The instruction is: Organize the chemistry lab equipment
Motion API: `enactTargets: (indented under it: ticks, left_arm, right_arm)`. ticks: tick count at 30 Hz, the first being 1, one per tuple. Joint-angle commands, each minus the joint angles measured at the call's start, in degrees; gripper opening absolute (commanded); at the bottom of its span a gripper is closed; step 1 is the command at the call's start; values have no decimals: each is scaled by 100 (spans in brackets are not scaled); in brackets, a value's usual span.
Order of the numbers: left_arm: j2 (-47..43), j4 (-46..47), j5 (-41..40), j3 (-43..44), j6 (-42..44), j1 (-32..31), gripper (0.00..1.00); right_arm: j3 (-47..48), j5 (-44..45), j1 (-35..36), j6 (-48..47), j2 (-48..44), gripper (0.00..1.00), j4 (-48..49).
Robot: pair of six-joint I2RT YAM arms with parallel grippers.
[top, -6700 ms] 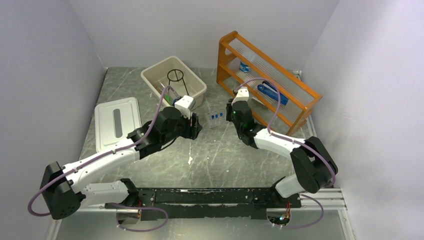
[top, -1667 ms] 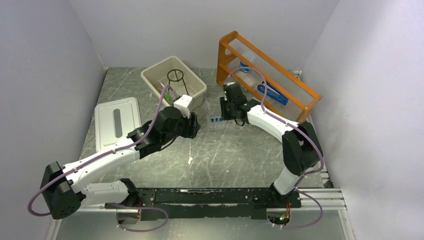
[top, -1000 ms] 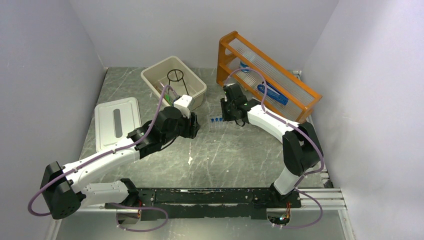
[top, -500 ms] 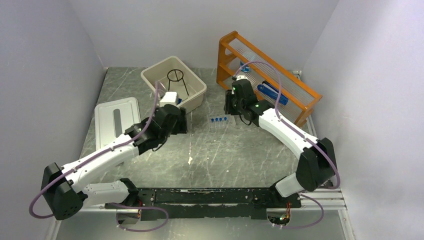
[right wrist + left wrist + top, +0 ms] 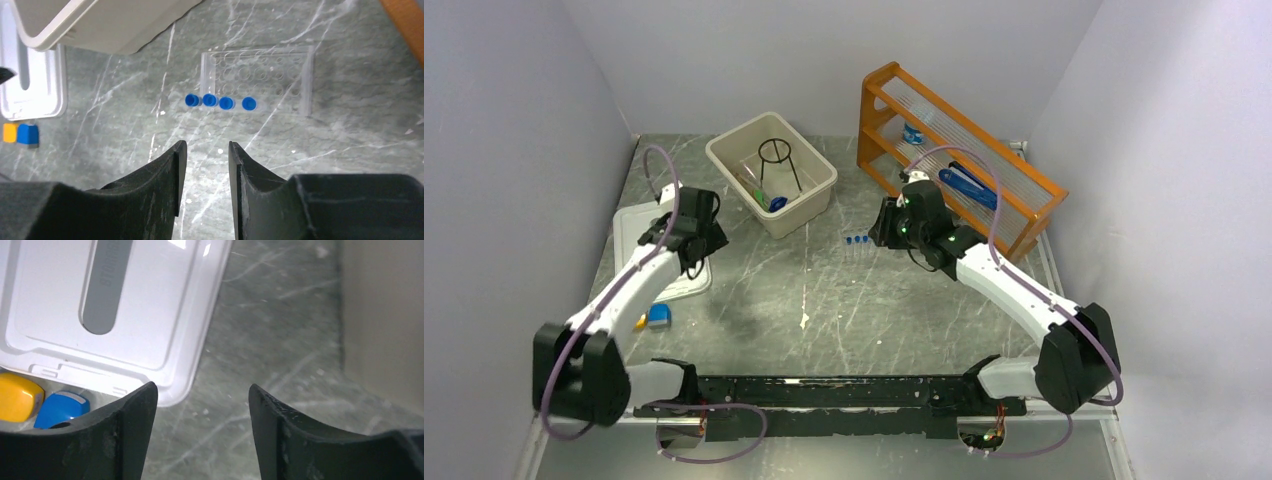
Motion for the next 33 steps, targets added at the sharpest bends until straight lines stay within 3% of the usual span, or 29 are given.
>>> enactTargets:
  ticks: [1,5,9,13,19,28,33]
  left_arm:
    - [1104,460,685,395,519,636,67]
    - [2310,66,1234,1357,1095,929,60]
    - [2947,-123,1183,1869,1401,1074,55]
    - [3095,13,1333,1807,1501,1374,49]
    - [3370,252,1882,1713,1824,1619,51]
    - [3642,386,2147,1676,1847,1628,29]
    - [3872,323,2062,1683,1786,1628,34]
  right_arm:
    - [-241,-497,-38,291,-287,39,499]
    - [-302,-757,-30,353,-293,38,575]
    - [-361,-850,-39,337,-365,38,641]
    - [-456,-932,-38,338,-564,37,787]
    - [-520,-985,-31,322,-652,37,850]
    - [-641,-961,-31,336,-706,37,863]
    - [-652,-998,-38,356,-667,37,897]
